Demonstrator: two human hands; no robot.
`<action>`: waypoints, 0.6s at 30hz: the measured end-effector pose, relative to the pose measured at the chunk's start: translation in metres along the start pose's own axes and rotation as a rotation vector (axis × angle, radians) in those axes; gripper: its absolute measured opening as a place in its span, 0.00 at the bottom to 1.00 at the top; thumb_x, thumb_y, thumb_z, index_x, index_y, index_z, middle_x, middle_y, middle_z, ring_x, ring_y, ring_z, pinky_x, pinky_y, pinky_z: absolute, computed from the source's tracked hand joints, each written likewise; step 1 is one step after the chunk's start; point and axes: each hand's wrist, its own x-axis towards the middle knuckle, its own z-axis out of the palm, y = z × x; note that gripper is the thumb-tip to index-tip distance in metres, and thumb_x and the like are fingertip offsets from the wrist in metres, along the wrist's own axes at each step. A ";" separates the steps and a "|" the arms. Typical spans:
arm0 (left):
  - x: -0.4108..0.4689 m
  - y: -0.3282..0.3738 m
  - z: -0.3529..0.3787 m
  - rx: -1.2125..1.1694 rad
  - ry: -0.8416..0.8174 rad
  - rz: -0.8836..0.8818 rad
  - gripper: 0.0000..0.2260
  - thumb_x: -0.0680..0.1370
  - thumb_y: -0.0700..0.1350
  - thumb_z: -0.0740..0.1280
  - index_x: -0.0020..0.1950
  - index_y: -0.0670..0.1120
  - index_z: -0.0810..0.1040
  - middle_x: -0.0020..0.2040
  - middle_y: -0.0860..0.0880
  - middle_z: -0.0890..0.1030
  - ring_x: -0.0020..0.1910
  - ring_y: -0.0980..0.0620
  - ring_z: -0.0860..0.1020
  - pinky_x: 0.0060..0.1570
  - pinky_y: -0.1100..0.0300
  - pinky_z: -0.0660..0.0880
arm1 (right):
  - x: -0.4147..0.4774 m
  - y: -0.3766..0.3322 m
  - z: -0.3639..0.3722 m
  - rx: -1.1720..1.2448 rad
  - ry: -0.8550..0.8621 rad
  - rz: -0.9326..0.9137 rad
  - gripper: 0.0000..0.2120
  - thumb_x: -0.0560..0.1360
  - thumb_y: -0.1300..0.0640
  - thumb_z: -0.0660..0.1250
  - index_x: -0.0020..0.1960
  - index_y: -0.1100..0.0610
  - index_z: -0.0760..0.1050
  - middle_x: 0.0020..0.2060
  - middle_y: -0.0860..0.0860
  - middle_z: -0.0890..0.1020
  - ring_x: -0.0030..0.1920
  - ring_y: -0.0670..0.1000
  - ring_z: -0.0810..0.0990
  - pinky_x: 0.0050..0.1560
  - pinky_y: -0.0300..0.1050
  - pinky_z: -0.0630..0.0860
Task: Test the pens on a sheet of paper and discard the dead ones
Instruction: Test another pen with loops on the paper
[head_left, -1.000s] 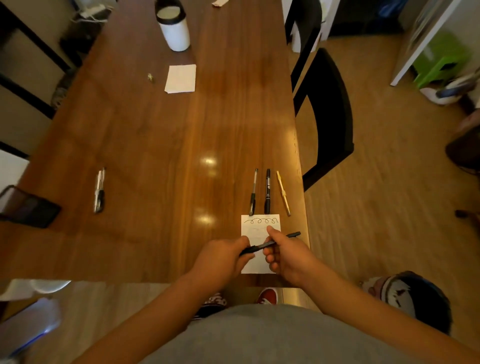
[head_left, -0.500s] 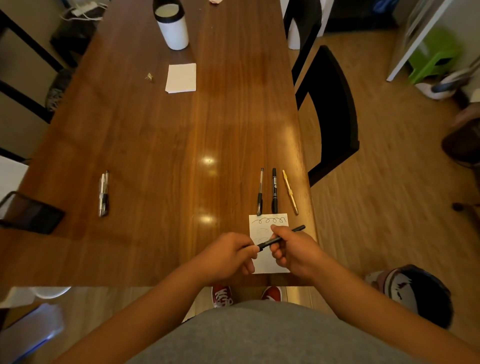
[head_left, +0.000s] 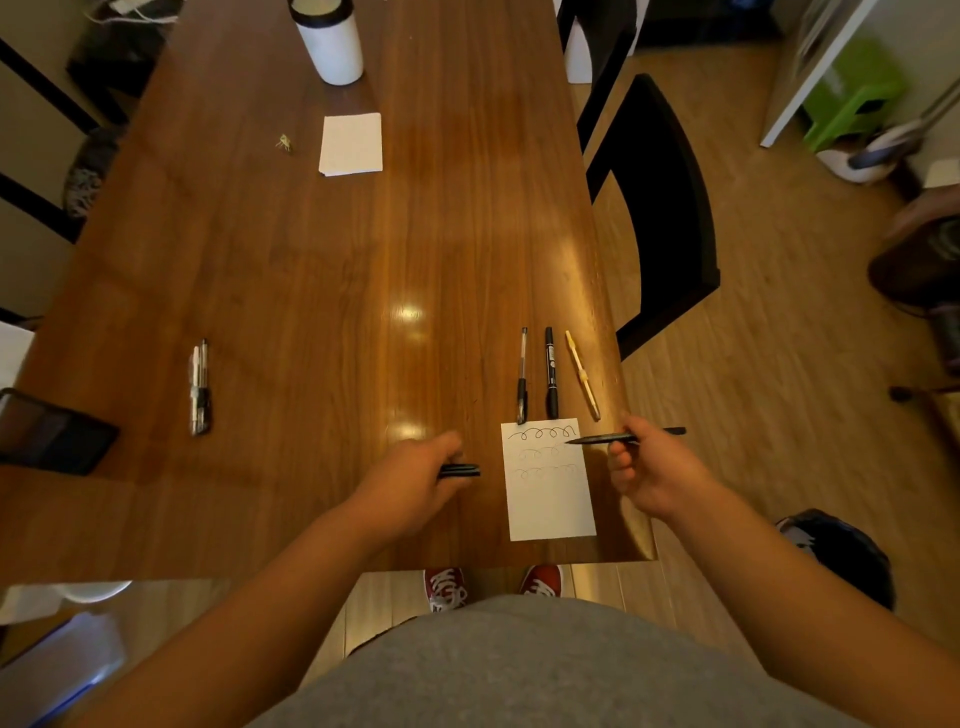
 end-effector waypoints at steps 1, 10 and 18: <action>0.000 -0.005 0.001 0.016 -0.044 -0.014 0.07 0.78 0.53 0.66 0.48 0.61 0.68 0.42 0.59 0.75 0.39 0.63 0.75 0.34 0.69 0.71 | 0.001 -0.002 -0.004 -0.001 0.005 -0.007 0.12 0.80 0.49 0.63 0.49 0.58 0.74 0.25 0.51 0.75 0.23 0.45 0.72 0.20 0.36 0.68; 0.005 0.009 0.040 0.152 -0.147 0.084 0.13 0.82 0.55 0.57 0.60 0.52 0.75 0.49 0.52 0.79 0.45 0.55 0.75 0.43 0.60 0.73 | 0.006 0.030 0.003 -0.389 0.010 -0.250 0.08 0.79 0.53 0.67 0.52 0.57 0.79 0.40 0.56 0.85 0.37 0.53 0.84 0.35 0.43 0.80; 0.001 0.023 0.080 0.303 -0.142 0.392 0.17 0.82 0.54 0.58 0.65 0.47 0.76 0.71 0.48 0.71 0.68 0.49 0.69 0.64 0.53 0.70 | 0.004 0.066 0.008 -0.791 0.006 -0.560 0.05 0.77 0.58 0.69 0.45 0.51 0.75 0.41 0.49 0.82 0.37 0.49 0.83 0.35 0.39 0.79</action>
